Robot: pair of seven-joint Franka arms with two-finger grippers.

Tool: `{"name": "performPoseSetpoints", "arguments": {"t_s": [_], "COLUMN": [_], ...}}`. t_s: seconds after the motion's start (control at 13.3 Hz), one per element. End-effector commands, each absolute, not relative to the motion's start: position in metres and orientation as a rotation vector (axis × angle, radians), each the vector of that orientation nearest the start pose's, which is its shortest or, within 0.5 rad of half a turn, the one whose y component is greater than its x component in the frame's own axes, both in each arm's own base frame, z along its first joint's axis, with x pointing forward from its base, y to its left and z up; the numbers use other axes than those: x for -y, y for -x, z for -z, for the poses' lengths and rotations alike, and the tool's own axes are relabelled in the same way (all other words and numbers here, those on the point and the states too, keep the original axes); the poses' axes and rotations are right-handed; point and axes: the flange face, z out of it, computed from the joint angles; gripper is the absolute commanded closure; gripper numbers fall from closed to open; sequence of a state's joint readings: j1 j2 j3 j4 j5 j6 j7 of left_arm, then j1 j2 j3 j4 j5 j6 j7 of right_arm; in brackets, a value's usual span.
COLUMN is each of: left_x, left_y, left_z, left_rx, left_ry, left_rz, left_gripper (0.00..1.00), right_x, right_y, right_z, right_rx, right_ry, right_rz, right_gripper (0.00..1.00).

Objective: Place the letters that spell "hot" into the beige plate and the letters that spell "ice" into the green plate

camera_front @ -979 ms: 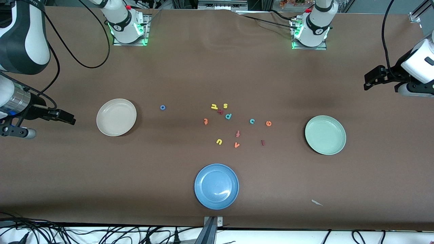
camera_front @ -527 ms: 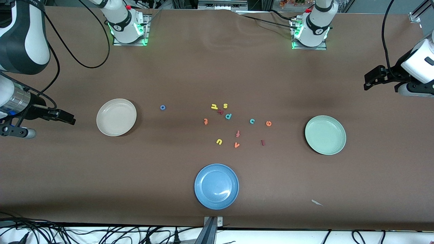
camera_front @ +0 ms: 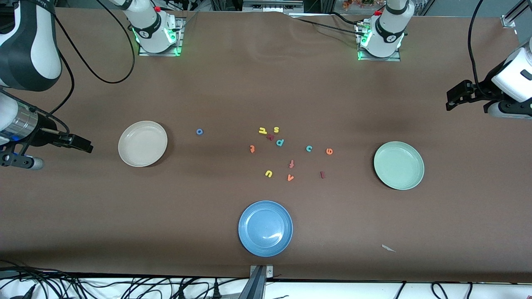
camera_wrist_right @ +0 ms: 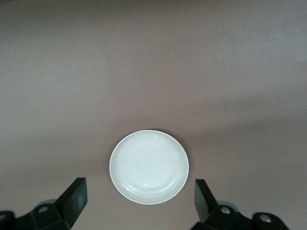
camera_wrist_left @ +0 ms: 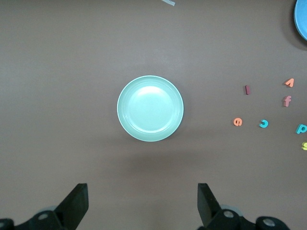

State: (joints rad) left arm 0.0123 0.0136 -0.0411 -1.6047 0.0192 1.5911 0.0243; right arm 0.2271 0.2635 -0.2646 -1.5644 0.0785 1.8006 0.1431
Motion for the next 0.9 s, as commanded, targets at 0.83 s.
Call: {"name": "performPoseSetpoints", "arguments": {"t_s": [0.83], "left_x": [0.103], "left_y": [-0.578], "left_z": [-0.553], "left_rx": [-0.064], "left_ry": [3.141], "left_rz": [-0.087], "left_gripper": [0.00], "right_x": [-0.214], "right_y": [-0.574], "right_z": [-0.354], "right_rx": [-0.209], "right_ry": [3.184], "right_rz": [-0.362], "right_gripper": [0.01]}}
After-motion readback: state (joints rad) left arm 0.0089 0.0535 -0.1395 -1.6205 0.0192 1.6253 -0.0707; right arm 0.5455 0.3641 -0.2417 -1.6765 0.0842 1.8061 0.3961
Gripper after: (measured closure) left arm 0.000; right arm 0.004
